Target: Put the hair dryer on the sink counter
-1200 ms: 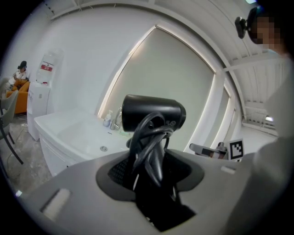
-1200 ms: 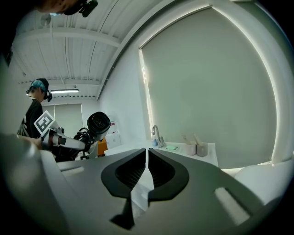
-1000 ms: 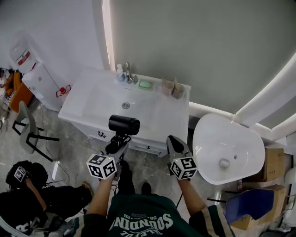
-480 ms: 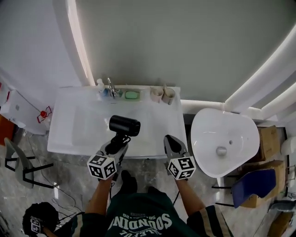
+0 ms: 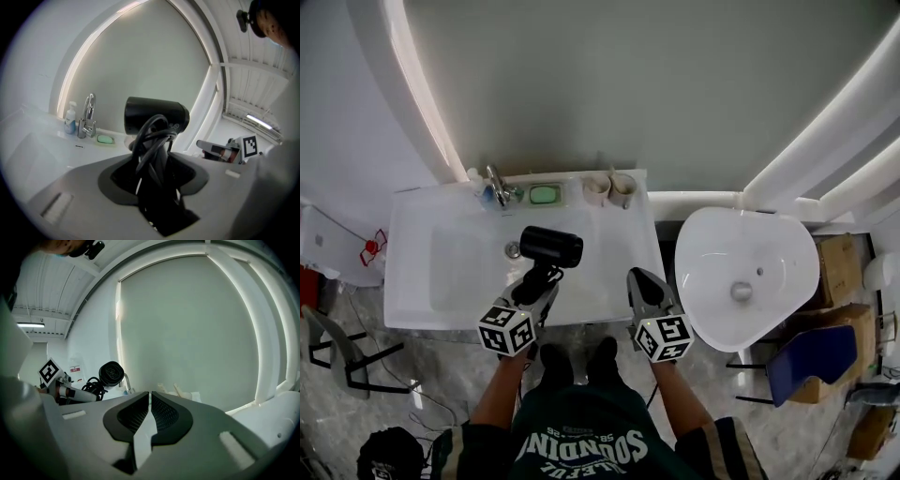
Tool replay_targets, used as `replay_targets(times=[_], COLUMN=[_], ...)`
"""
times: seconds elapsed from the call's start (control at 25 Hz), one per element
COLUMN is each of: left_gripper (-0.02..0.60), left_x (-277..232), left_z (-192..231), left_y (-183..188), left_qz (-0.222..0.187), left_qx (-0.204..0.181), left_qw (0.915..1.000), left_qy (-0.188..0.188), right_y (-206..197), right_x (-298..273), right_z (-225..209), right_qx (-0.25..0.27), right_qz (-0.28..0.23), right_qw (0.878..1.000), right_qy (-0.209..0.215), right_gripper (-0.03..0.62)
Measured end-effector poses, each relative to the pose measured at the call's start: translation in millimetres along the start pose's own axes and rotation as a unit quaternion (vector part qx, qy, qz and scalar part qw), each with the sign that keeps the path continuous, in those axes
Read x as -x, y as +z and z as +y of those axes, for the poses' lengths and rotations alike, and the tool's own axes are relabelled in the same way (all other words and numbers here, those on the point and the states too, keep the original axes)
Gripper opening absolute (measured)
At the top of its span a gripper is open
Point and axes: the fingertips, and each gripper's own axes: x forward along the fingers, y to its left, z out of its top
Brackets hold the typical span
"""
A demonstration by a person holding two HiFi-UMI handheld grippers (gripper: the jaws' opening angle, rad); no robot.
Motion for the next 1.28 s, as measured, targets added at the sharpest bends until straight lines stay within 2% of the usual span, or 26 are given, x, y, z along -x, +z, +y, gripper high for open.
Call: replay_targets(times=[0.28, 0.48, 0.88, 1.28], left_gripper=[0.229, 0.229, 0.229, 0.229], left_x=[-43, -76, -150, -225], left_z=[-9, -9, -22, -14], left_y=[-9, -30, -71, -99], left_qz=[0.018, 0.041, 0.079, 0.112], left_qx=[0.018, 0.026, 0.054, 0.058], left_qw=[0.9995, 0.9980, 0.9929, 0.9860], left_qy=[0.017, 0.040, 0.070, 0.109], right_y=[2, -6, -23, -36], right_x=[-2, 0, 14, 12], right_z=[-38, -54, -89, -130], right_qx=[-0.001, -0.012, -0.032, -0.036], right_qz=[0.008, 0.016, 0.033, 0.053], right_qw=[1.000, 1.000, 0.999, 0.998], right_qy=[0.008, 0.011, 0.006, 0.004], right_gripper=[0.005, 0.005, 0.005, 0.005])
